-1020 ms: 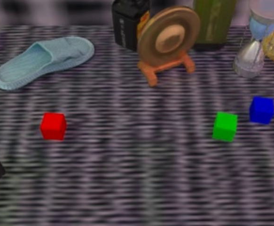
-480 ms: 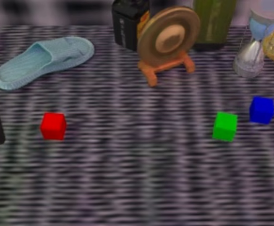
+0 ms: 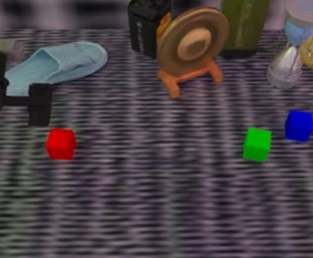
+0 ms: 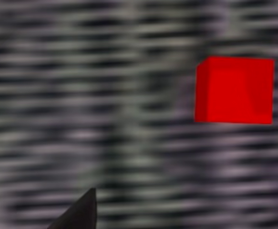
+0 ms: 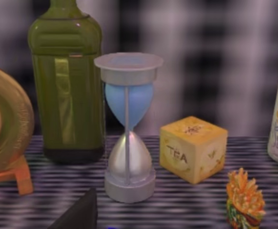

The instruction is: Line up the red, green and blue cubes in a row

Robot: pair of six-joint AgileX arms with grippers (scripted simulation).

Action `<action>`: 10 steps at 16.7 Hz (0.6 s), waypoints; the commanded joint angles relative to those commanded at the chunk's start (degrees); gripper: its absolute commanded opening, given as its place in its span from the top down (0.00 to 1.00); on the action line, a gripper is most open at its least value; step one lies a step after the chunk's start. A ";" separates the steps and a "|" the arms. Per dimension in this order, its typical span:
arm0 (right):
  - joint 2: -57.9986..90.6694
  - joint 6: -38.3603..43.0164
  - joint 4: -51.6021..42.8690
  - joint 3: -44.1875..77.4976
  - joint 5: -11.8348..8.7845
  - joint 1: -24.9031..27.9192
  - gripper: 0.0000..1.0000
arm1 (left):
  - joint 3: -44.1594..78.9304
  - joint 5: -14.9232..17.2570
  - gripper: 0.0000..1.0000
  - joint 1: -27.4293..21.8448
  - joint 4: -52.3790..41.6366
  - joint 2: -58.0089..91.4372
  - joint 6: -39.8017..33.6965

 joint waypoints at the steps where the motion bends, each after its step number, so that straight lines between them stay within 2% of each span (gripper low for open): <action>1: 0.00 0.00 0.00 0.00 0.00 0.00 0.00 | 3.93 0.01 0.00 -0.54 -2.75 5.22 -0.30; 6: 0.00 0.00 0.00 0.00 0.00 0.00 0.00 | 20.93 0.12 0.00 -2.75 -13.28 26.24 -1.56; 10: 0.00 0.00 0.00 0.00 0.00 0.00 0.00 | 28.68 0.19 0.00 -3.71 -17.36 35.10 -2.09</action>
